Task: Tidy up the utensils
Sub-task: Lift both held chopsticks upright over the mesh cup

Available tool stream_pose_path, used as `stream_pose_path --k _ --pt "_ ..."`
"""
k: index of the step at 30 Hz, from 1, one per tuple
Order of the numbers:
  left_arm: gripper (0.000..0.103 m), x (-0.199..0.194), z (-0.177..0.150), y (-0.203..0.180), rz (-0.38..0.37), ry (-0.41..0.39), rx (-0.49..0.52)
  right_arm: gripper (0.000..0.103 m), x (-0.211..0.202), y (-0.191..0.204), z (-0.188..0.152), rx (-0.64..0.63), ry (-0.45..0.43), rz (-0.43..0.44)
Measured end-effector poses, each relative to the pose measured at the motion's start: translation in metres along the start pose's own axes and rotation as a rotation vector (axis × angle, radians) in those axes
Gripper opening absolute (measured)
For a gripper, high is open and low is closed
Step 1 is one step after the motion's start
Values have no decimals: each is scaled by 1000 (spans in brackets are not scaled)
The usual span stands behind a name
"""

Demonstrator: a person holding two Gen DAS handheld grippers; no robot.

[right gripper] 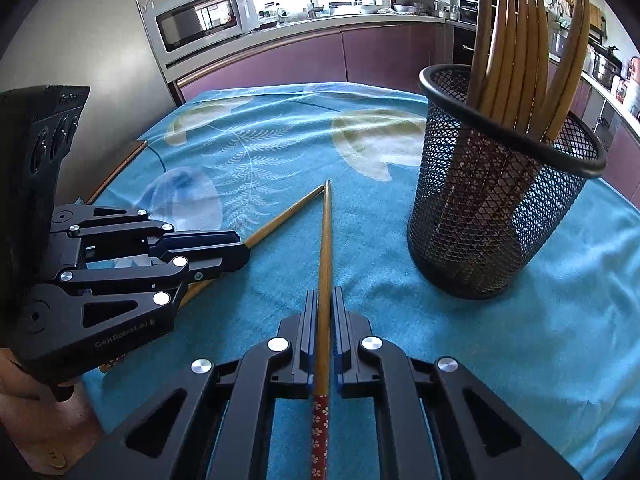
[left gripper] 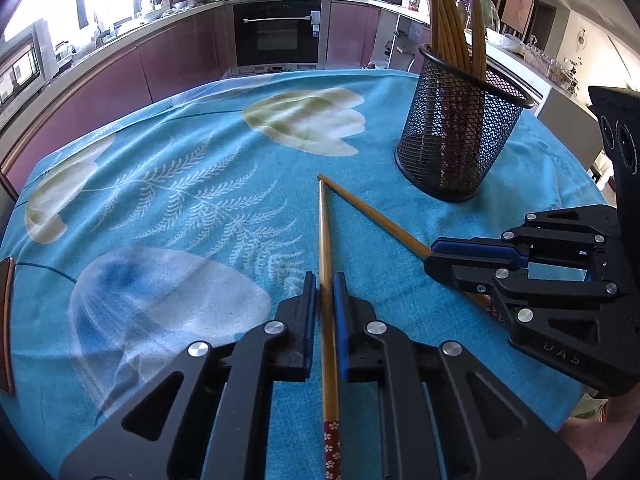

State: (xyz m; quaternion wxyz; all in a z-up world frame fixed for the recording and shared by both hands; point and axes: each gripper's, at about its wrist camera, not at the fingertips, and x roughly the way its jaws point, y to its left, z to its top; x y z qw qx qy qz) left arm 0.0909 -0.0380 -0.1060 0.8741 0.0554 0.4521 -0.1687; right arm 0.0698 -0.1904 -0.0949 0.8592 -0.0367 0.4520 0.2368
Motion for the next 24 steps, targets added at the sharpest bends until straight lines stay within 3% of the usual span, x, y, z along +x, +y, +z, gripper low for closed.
stream_pose_path --k 12,24 --pt "7 -13 1 0 -9 -34 -17 6 -24 -7 -5 42 -52 60" --pt "7 -49 12 -9 -97 -113 -25 6 -60 -13 -5 72 -144 128"
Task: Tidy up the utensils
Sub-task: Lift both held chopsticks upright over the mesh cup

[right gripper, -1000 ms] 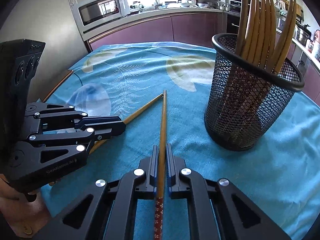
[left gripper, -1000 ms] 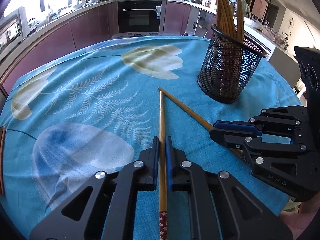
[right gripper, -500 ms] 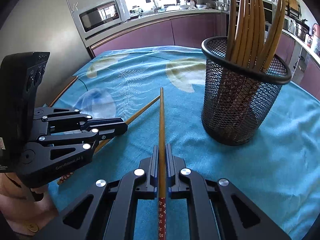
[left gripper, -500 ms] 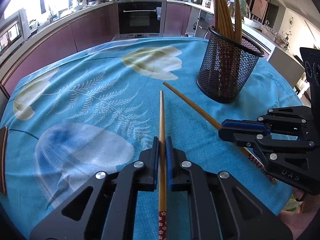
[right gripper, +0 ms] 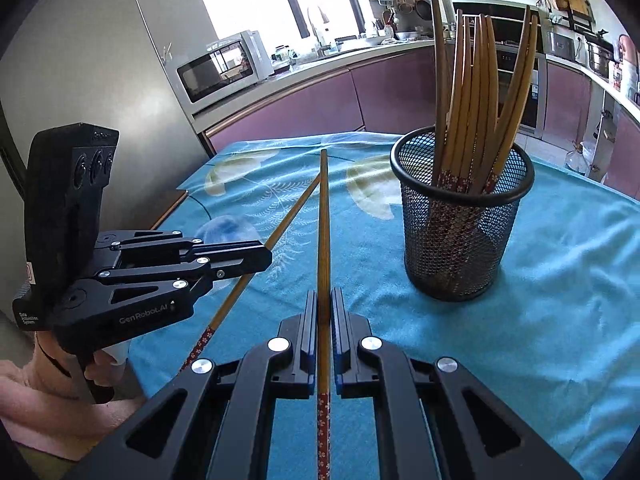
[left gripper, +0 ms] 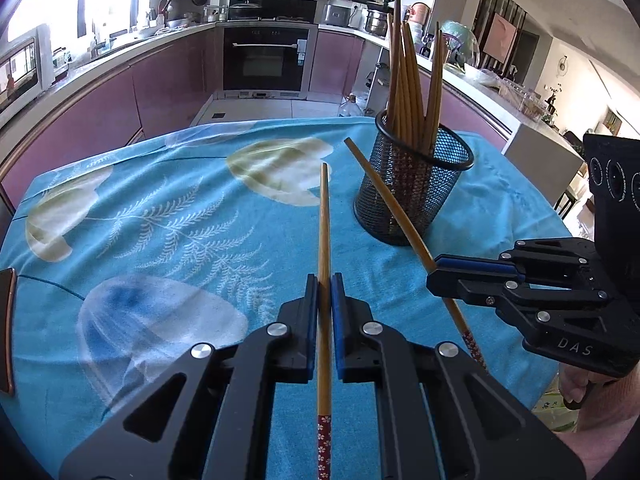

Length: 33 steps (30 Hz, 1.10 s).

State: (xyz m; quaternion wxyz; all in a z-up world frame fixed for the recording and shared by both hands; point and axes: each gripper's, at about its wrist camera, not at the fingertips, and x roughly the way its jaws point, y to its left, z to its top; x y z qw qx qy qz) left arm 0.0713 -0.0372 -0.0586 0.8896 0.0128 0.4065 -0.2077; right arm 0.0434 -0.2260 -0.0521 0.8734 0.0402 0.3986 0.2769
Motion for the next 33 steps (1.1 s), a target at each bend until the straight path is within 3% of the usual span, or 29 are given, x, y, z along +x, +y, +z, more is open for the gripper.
stream_pose_path --k 10,33 --pt "7 -25 13 -5 -81 -62 -19 6 -27 -6 6 21 -81 6" --pt "7 -51 38 -21 -139 -156 -3 6 -57 -18 17 29 -181 -15"
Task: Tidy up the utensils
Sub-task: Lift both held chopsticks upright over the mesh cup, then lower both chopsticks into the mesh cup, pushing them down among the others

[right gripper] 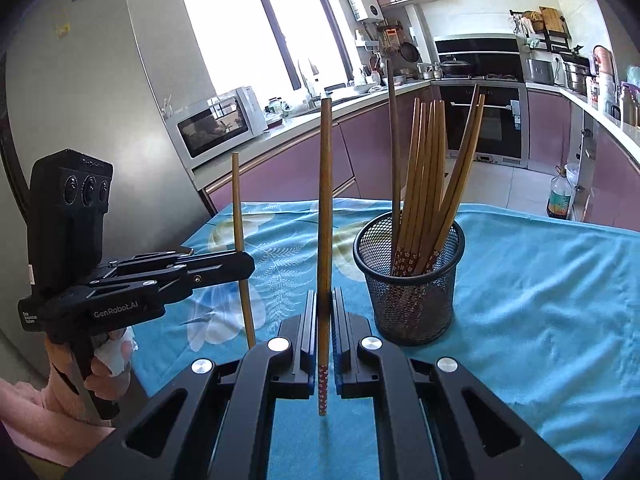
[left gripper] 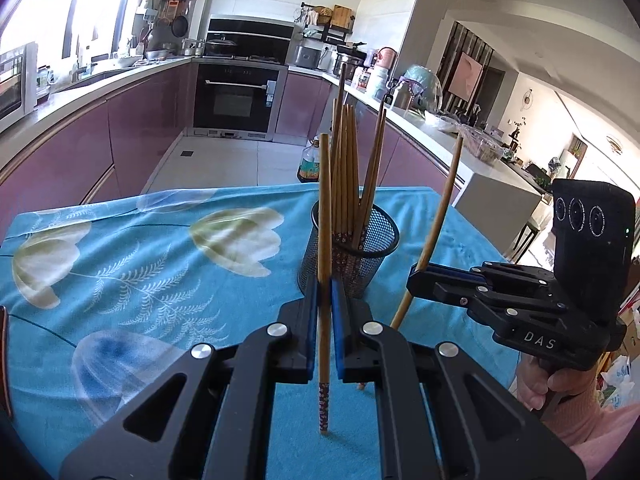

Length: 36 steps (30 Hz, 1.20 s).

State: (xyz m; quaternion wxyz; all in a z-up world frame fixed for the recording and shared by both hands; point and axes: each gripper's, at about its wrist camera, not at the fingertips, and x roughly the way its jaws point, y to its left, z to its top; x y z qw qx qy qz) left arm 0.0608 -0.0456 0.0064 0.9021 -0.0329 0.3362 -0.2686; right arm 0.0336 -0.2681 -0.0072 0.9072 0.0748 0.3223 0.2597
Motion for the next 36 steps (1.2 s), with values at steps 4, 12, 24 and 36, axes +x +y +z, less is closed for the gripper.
stream_pose_path --k 4,12,24,36 --pt "7 -2 5 -1 -5 -16 0 6 -4 -1 6 -1 -22 -9" --pt "7 -3 16 -6 -11 -36 5 6 -12 -7 14 -3 -50 -21" --pt "7 -1 28 -12 -11 -54 30 6 -19 -13 20 4 -70 -35" --pt "7 -12 42 -19 -14 -95 53 6 -27 -15 32 -13 -101 -47"
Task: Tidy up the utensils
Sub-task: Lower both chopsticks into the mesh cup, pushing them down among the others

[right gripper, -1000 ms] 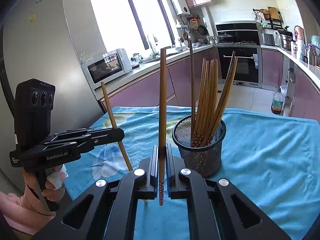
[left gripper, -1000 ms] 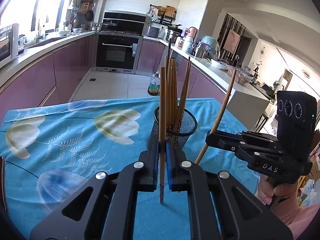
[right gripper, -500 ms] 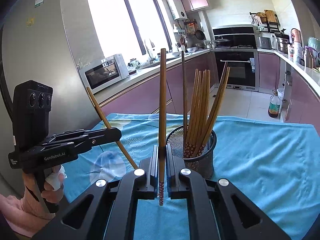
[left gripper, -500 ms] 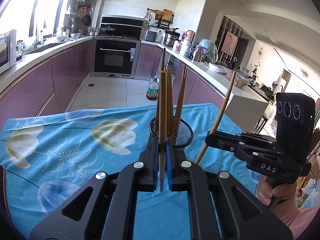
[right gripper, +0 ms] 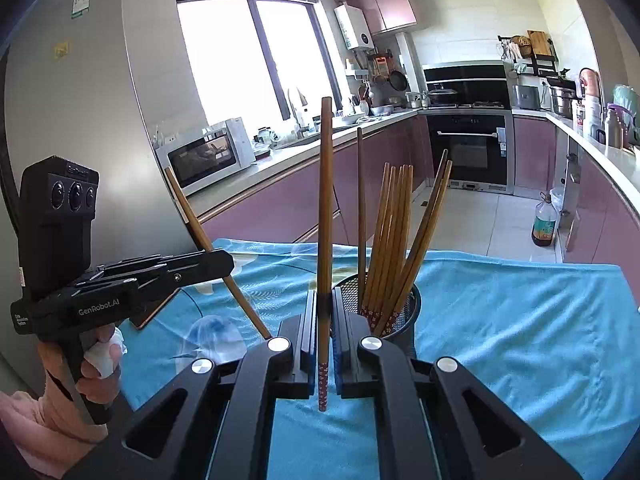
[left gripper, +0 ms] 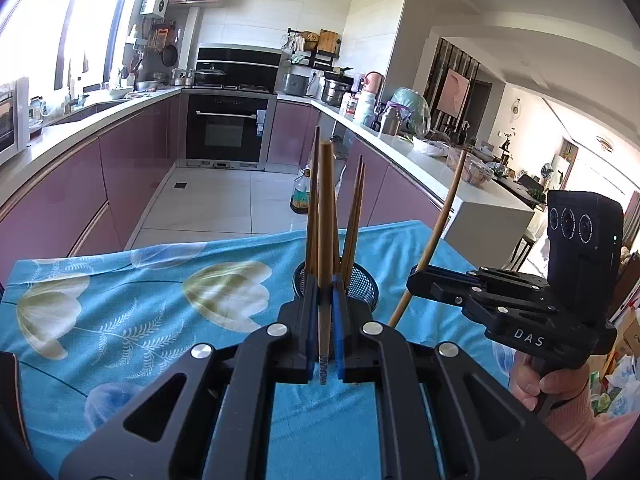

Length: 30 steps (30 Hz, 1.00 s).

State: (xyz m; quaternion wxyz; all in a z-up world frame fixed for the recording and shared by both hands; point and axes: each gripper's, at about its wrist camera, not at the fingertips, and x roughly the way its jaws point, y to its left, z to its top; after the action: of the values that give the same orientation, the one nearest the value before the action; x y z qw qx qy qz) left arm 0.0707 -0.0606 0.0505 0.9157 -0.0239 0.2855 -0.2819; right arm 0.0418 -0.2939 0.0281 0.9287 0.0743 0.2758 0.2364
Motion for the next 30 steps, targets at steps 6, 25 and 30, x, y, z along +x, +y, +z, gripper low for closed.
stream_pose_path --k 6,25,30 --pt "7 -2 7 -5 0 -17 19 6 -2 -1 6 -8 -15 2" --pt "7 -2 27 -15 5 -52 43 6 -5 -4 16 -18 -47 1" --pt "7 -1 32 -18 7 -59 52 6 -8 -4 17 -21 -57 -1"
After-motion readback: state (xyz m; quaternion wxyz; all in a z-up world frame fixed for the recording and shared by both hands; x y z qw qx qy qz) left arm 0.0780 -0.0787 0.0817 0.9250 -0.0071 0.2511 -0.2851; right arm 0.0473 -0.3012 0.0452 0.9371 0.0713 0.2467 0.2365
